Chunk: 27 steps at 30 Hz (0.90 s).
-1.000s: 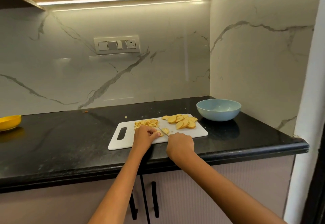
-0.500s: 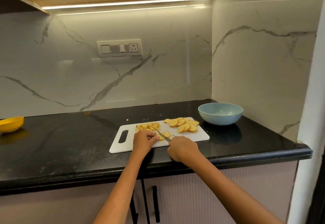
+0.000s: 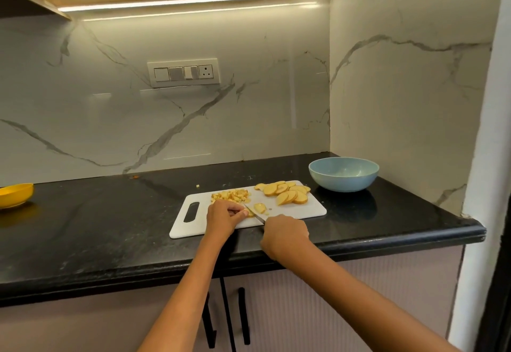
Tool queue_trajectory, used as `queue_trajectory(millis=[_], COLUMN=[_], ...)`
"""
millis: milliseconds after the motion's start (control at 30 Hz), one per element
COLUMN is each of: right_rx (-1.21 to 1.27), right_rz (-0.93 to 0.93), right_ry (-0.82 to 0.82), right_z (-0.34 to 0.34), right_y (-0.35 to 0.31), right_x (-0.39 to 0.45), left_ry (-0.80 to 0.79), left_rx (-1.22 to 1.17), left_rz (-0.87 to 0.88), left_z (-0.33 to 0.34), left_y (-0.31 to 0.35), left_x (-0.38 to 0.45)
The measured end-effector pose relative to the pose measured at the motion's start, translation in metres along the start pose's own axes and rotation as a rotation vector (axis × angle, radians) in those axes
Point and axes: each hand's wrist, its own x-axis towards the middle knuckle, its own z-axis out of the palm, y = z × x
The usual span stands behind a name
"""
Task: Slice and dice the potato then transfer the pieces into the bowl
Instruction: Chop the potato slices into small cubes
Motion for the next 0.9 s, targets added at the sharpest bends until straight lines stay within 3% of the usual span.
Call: queue_trajectory(millis=[100, 233, 400, 733, 900], right_rx=[-0.091, -0.01, 0.206, 0.203, 0.282], right_rz=[-0.018, 0.004, 0.056, 0.056, 0.072], right_ry=[0.072, 0.083, 0.017, -0.037, -0.158], right_z=[0.004, 0.0, -0.005, -0.006, -0.017], right_y=[-0.002, 0.0, 0.006, -0.001, -0.007], right_x=[-0.002, 0.004, 0.006, 0.01, 0.023], left_ry=[-0.01, -0.009, 0.065, 0.037, 0.031], left_rx=[-0.014, 0.001, 0.004, -0.024, -0.013], left_rz=[-0.011, -0.013, -0.033, -0.014, -0.008], left_z=[0.001, 0.001, 0.0, 0.001, 0.0], left_y=[-0.001, -0.002, -0.001, -0.004, -0.002], left_x=[0.0, -0.001, 0.0, 0.001, 0.001])
